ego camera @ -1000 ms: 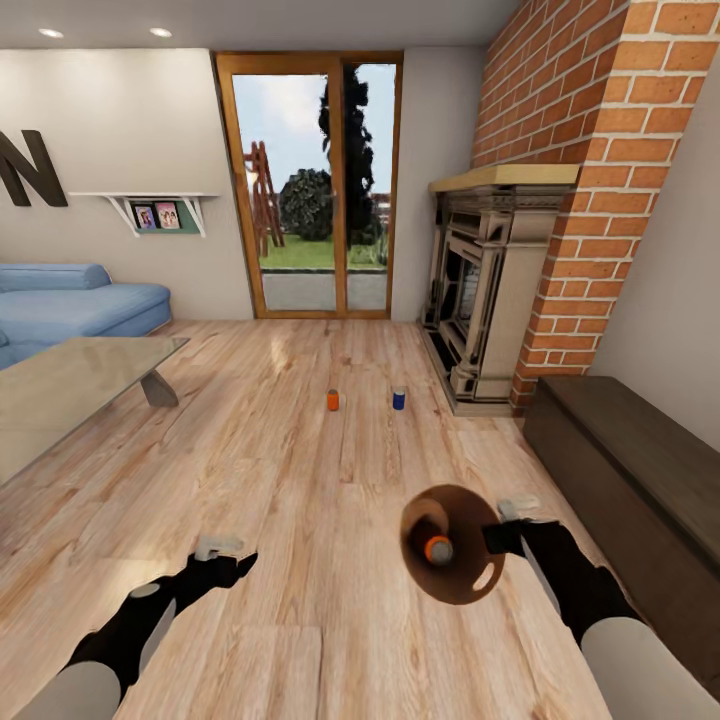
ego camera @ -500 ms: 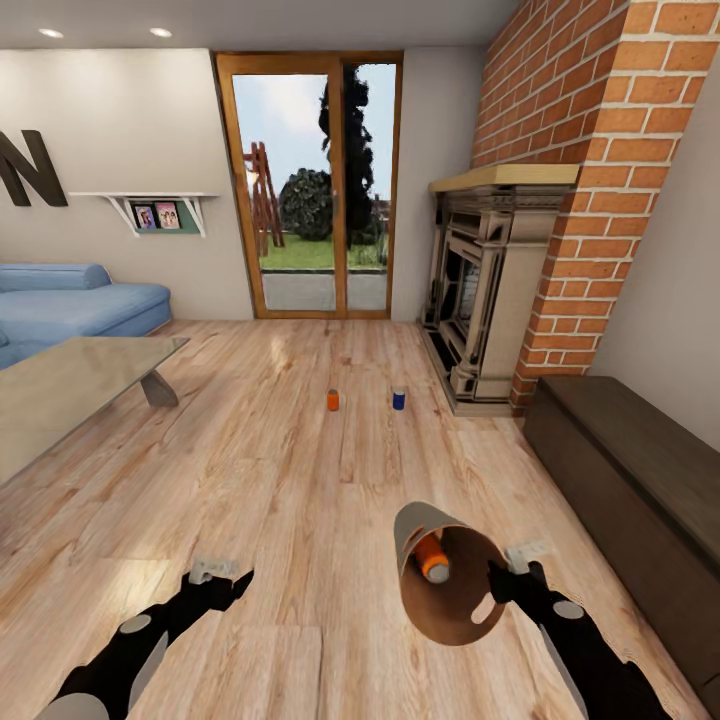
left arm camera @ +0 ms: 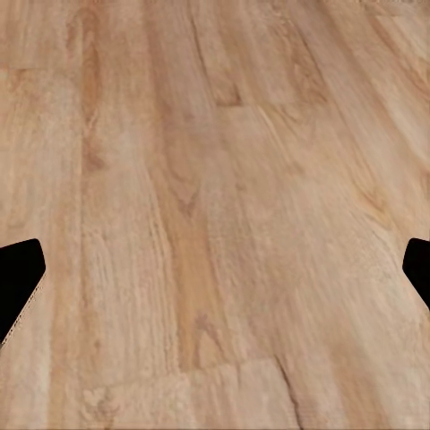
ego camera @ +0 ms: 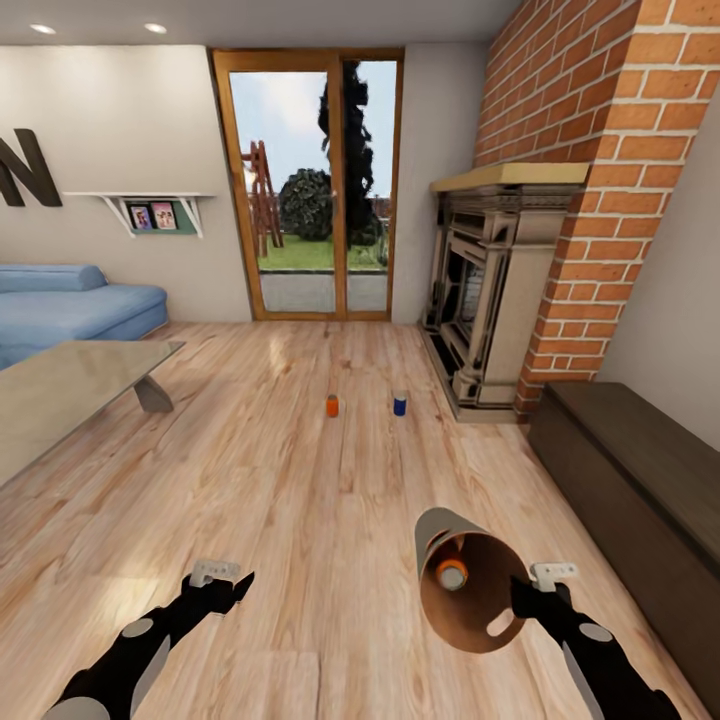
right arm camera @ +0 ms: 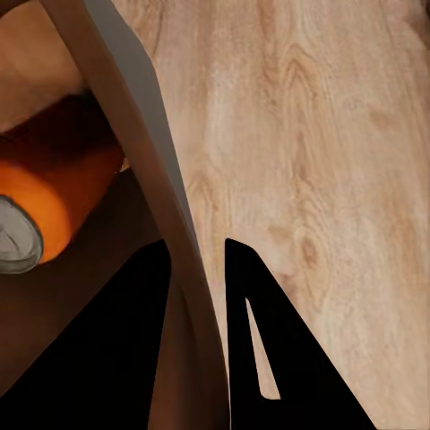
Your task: Put the three can of soda from the living room inside the tash can in the kitchen.
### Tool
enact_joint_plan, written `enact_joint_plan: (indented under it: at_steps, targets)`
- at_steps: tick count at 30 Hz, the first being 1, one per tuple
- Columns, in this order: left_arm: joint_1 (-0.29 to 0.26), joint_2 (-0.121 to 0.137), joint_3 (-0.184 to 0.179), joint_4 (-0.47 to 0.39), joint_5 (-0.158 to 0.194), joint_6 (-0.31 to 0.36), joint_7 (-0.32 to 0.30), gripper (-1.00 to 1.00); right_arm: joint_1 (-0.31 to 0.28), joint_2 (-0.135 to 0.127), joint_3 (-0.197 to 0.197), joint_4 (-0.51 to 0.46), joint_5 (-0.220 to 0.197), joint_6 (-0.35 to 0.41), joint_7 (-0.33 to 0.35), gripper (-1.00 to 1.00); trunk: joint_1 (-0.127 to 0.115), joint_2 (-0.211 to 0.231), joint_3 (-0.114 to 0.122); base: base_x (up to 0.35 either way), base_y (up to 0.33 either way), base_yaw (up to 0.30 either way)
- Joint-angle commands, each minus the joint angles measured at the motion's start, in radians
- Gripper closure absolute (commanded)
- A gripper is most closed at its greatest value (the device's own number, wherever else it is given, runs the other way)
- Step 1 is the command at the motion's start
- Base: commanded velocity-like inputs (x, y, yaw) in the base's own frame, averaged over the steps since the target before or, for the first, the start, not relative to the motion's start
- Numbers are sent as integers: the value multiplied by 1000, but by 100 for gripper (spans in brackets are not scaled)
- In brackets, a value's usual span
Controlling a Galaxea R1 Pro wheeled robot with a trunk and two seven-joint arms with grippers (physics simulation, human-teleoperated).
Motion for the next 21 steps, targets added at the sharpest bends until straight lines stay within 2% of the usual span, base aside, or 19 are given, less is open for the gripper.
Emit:
enact_joint_plan:
  at_steps: [1,21]
  targets:
    - [0,0,0,0,0,0,0,-100,-1,0,-1,-1,-6,0,3,100,0,0,0,318,0,0]
    - [2,-3,-2,1,-7,-1,17,-100,-1,2,-7,3,-8,0,7,100,0,0,0,326,0,0]
